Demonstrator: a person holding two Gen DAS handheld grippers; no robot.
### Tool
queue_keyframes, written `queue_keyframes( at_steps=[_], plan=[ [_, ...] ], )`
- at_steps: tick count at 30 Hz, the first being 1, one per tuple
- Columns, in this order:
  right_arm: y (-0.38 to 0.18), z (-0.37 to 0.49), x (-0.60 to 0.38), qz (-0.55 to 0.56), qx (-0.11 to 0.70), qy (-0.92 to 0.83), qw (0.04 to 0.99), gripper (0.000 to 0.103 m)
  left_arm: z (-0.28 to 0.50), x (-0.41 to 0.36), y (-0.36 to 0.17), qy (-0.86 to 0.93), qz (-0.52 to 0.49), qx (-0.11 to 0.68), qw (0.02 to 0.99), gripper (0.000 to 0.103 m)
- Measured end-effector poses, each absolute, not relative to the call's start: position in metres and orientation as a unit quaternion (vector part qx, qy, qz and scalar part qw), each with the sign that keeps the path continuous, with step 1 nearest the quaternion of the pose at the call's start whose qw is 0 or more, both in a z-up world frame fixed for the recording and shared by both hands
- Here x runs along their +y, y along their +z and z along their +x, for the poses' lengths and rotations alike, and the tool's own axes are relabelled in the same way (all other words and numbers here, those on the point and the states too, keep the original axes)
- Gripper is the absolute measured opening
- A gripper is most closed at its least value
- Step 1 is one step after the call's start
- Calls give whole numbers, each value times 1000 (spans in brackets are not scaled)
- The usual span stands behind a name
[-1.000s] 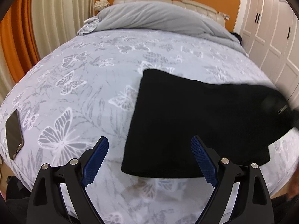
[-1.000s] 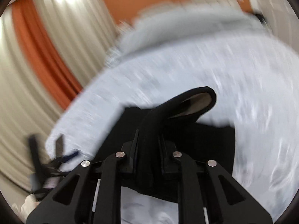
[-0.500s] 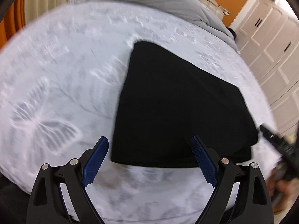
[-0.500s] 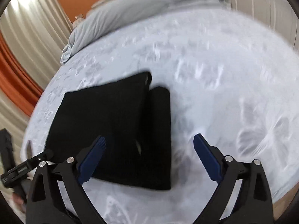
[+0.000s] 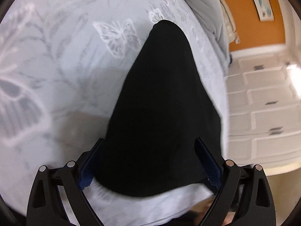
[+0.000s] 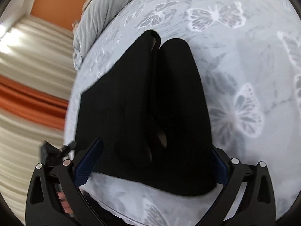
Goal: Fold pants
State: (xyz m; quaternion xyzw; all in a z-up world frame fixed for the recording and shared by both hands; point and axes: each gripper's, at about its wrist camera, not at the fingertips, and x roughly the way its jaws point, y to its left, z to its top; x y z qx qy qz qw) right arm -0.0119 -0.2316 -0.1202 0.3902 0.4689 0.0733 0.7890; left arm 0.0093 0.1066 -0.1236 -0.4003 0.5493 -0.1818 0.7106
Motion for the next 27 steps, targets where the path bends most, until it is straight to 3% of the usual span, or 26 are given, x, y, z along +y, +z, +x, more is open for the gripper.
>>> queue_keyframes(
  at_steps=[3, 4, 5, 6, 7, 9, 13, 19, 21, 22, 25, 26, 27],
  plan=[
    [-125, -2, -228, 390, 461, 84, 793, 96, 16, 101, -124, -192, -402, 545, 710, 91],
    [-121, -3, -224, 370, 464, 78, 801, 72, 16, 96, -122, -195, -392, 542, 718, 90],
    [-118, -4, -218, 340, 472, 67, 810, 47, 14, 94, -119, -195, -383, 538, 725, 82],
    [-113, -8, -216, 340, 467, 87, 811, 43, 11, 93, -115, -193, -369, 539, 732, 61],
    [-109, -14, -217, 355, 461, 101, 807, 41, 8, 91, -113, -192, -360, 542, 734, 52],
    [-93, -27, -215, 341, 455, 116, 814, 40, -4, 95, -104, -211, -370, 537, 728, 39],
    [-88, -56, -218, 323, 467, 129, 813, 43, -32, 97, -89, -249, -348, 549, 718, 37],
    [-127, -52, -237, 413, 488, 119, 760, 71, -33, 92, -118, -223, -367, 584, 689, 67],
    [-127, -49, -235, 411, 485, 120, 763, 76, -29, 87, -118, -233, -380, 582, 680, 85],
    [-126, -48, -232, 405, 484, 118, 767, 81, -29, 85, -118, -230, -385, 578, 681, 87],
    [-119, -42, -217, 371, 484, 102, 786, 82, -25, 69, -113, -226, -356, 575, 701, 86],
    [-117, -42, -216, 362, 483, 94, 792, 73, -28, 64, -111, -223, -349, 572, 708, 84],
    [-115, -41, -218, 355, 482, 85, 797, 64, -28, 62, -108, -219, -339, 570, 716, 73]
  ],
)
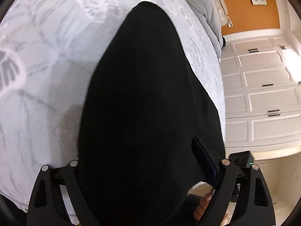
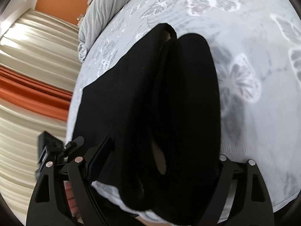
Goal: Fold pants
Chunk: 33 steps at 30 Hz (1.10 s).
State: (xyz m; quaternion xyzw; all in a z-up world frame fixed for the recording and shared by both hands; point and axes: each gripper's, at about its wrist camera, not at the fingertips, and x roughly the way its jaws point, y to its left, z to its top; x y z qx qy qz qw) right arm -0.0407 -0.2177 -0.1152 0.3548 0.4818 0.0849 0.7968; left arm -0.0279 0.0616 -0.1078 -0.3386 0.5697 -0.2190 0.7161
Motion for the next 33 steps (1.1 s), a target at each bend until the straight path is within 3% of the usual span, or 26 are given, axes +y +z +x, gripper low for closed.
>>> queue_keyframes(
  at_steps=[1, 2, 3, 6, 11, 24, 33],
  plan=[
    [-114, -42, -218, 351, 479, 81, 801, 49, -30, 58, -106, -209, -321, 567, 729, 64],
    [-111, -45, -218, 365, 470, 95, 798, 43, -30, 59, -106, -207, -317, 565, 734, 48],
    [-109, -47, -216, 366, 466, 99, 800, 42, -29, 60, -105, -210, -323, 561, 733, 40],
    [-79, -64, -209, 327, 439, 108, 830, 41, -36, 69, -87, -216, -315, 542, 748, 31],
    [-43, -104, -199, 318, 403, 139, 847, 40, -79, 76, -27, -252, -301, 494, 776, 30],
    [42, -156, -175, 270, 326, 182, 888, 40, -149, 92, 45, -298, -275, 425, 809, 30],
    [135, -157, -176, 214, 219, 208, 929, 40, -151, 91, 144, -339, -237, 309, 856, 30]
  ],
)
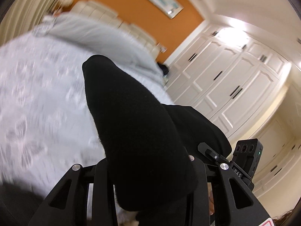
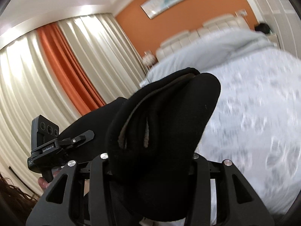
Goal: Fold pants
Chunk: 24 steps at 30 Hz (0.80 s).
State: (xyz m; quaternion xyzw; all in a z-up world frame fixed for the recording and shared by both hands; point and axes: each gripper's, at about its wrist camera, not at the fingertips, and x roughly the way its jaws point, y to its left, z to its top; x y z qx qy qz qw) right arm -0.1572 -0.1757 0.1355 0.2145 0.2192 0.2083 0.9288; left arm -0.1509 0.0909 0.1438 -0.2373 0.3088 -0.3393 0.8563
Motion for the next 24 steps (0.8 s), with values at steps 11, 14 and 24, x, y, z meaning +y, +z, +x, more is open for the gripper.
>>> queue_keyframes(
  at_steps=[11, 14, 24],
  plan=[
    [210, -119, -176, 166, 124, 216, 954, 41, -127, 69, 238, -339, -168, 183, 907, 30],
    [222, -97, -177, 158, 105, 218, 957, 41, -108, 62, 250, -332, -156, 167, 915, 30],
    [221, 27, -210, 185, 86, 232, 951, 41, 4, 50, 265, -319, -136, 113, 931, 31]
  ],
)
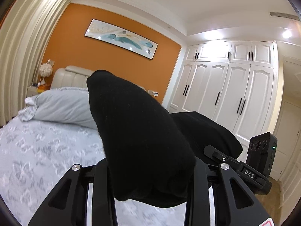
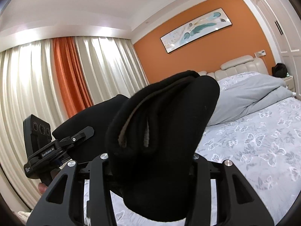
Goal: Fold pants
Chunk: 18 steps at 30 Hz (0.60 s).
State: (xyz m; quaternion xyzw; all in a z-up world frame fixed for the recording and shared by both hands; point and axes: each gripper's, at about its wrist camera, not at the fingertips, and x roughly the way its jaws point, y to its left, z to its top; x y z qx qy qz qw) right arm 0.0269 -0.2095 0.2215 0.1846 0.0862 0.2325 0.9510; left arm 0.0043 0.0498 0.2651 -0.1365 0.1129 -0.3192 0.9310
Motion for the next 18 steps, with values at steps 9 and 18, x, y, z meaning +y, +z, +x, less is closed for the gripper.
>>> queue_keyframes(
  at_steps=[9, 18],
  plan=[
    [171, 162, -240, 216, 120, 210, 946, 41, 144, 34, 217, -298, -147, 153, 931, 31],
    [61, 288, -262, 249, 201, 179, 930, 41, 279, 12, 105, -263, -153, 235, 923, 31]
  ],
)
